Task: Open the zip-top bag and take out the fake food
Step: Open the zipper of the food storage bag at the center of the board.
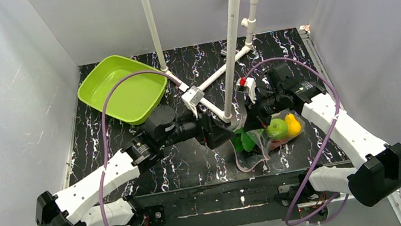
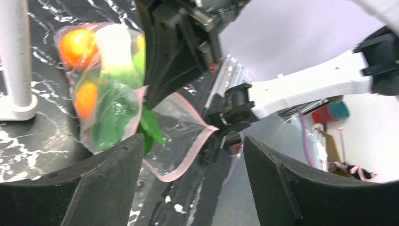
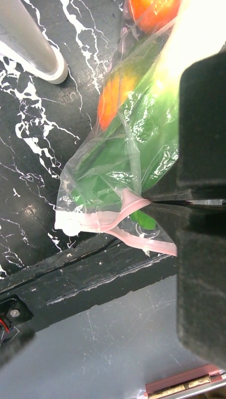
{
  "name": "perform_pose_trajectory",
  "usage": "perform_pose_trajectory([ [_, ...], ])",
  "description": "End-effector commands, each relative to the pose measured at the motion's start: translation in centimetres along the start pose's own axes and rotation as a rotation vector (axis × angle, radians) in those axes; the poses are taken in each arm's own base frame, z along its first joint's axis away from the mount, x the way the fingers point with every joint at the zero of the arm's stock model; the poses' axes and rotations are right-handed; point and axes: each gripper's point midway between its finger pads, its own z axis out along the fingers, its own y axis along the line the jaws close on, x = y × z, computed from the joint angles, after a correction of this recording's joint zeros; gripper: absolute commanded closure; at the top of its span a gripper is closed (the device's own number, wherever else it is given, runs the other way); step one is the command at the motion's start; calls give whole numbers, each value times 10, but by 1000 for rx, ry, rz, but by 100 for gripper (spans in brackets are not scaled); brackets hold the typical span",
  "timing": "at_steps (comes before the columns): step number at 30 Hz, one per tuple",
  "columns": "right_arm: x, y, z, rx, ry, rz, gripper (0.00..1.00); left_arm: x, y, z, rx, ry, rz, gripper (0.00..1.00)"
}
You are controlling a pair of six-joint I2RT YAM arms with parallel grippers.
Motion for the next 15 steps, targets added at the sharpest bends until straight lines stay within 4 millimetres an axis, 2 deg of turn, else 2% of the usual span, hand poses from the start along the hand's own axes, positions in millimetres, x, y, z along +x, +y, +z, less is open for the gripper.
perform_pose_trajectory([
  [1,-15,10,0,-65,-59,-24,99,4,-21,6,48,-51,-84,24],
  [5,-13,10,1,-71,-59,-21,99,26,-19,23,-53,-34,-25,24],
  [9,-12,11,0,-81,-72,-17,99,27,-10,29,-169,-84,55,23],
  [15,-10,11,-1,-86,-75,-24,99,36,6,38,-232,-93,23,22],
])
